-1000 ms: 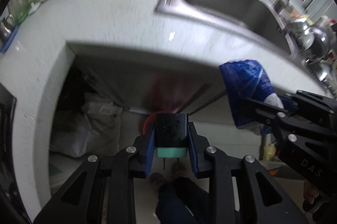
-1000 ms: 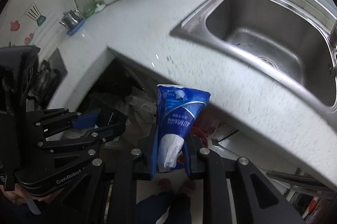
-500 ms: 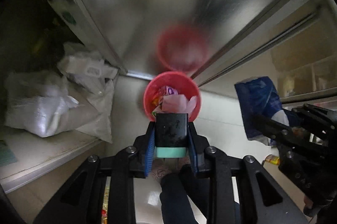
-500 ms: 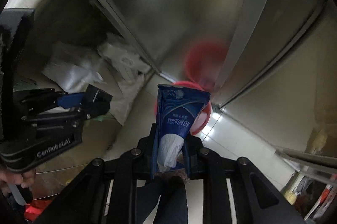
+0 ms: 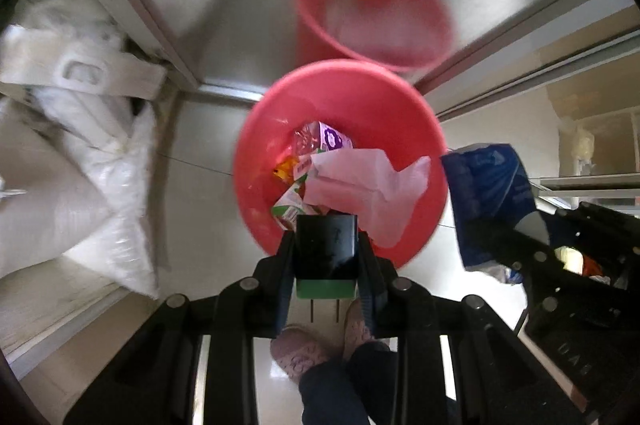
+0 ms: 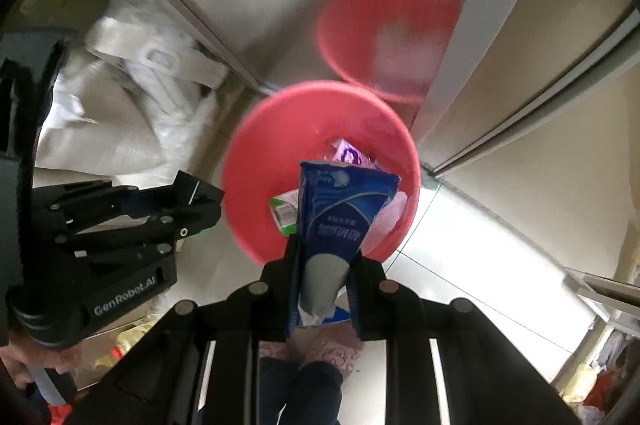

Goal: Collect trash

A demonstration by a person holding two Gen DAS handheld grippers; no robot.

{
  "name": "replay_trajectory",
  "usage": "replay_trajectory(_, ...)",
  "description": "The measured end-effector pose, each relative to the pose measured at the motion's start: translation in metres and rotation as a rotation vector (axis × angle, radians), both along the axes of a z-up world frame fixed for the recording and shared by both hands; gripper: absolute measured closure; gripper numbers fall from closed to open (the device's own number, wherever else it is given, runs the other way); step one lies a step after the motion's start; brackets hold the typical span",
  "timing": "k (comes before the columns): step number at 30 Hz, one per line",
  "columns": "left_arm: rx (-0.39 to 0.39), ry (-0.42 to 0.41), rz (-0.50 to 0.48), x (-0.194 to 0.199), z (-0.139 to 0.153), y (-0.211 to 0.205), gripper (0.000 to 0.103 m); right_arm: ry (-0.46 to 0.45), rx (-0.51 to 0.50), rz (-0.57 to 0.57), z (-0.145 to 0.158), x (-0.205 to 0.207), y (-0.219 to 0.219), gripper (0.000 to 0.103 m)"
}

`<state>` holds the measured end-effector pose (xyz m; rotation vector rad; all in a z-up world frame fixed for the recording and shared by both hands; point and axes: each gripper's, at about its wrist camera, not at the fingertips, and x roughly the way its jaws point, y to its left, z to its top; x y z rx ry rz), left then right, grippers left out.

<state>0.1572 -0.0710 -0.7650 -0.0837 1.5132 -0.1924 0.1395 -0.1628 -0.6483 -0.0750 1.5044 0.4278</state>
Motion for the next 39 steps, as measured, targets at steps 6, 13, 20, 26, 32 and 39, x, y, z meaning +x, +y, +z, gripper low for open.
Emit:
replay_trajectory(6, -0.009, 0.01, -0.002, 0.008, -0.04, -0.006, 0.077, 0.018, -0.012, -0.007, -0.051, 0.008, 0.003, 0.084)
replay_trajectory(13, -0.011, -0.001, -0.02, 0.011, -0.057, -0.004, 0.077, 0.009, -0.019, 0.022, -0.067, 0.005, -0.007, 0.084)
replay_trajectory(20, -0.003, -0.013, -0.039, 0.01, -0.062, -0.002, 0.062, -0.038, -0.052, 0.059, -0.072, -0.001, -0.003, 0.055)
replay_trajectory(26, 0.022, -0.014, -0.041, 0.005, -0.047, 0.009, 0.027, -0.082, -0.065, 0.028, -0.06, -0.004, -0.018, 0.022)
replay_trajectory(32, 0.032, -0.085, -0.057, -0.009, 0.012, 0.015, 0.021, -0.104, -0.073, 0.002, -0.019, -0.015, -0.026, 0.007)
replay_trajectory(39, 0.022, -0.143, 0.003, -0.023, 0.132, 0.032, 0.02, -0.133, -0.028, -0.086, 0.087, -0.025, -0.031, 0.006)
